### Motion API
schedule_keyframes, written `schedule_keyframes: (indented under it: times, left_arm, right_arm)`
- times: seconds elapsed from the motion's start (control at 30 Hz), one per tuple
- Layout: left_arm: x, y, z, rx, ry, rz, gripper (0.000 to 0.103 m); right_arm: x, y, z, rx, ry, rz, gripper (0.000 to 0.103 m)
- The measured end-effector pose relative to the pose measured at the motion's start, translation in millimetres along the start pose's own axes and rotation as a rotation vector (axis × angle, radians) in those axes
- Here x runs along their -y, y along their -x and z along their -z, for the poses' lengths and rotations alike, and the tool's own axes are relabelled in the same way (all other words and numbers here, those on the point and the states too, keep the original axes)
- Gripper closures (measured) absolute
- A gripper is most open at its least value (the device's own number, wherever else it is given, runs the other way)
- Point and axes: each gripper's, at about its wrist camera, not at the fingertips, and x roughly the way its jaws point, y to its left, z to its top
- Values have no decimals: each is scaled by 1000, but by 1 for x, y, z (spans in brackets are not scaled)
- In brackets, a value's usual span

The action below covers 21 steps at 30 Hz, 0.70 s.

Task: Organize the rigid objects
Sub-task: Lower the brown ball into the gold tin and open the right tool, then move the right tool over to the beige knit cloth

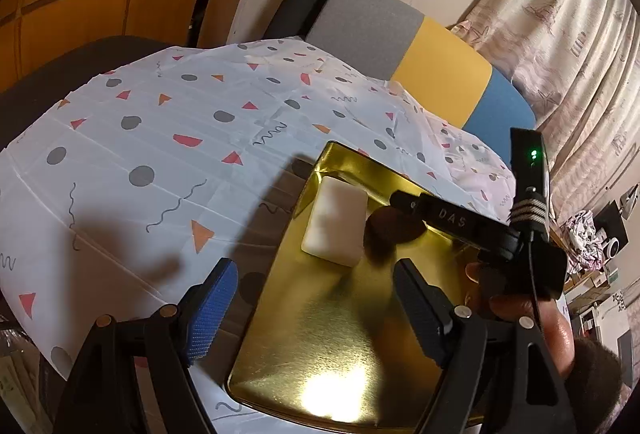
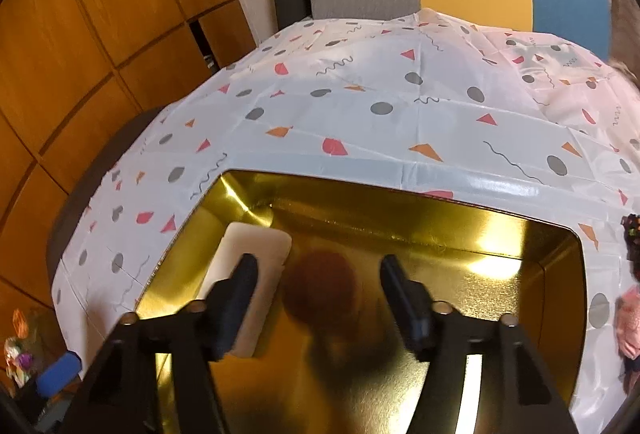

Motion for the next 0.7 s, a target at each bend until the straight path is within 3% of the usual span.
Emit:
schedule_keyframes:
  times: [0.23,0.7]
  left_arm:
    - [10,-4,7,-21,-10,29,22]
    - [53,3,29,-57,-105,101,22]
  right_arm:
    - [17,42,5,67,-35,-19,25]
    - [51,126,46,148,-43,39,19]
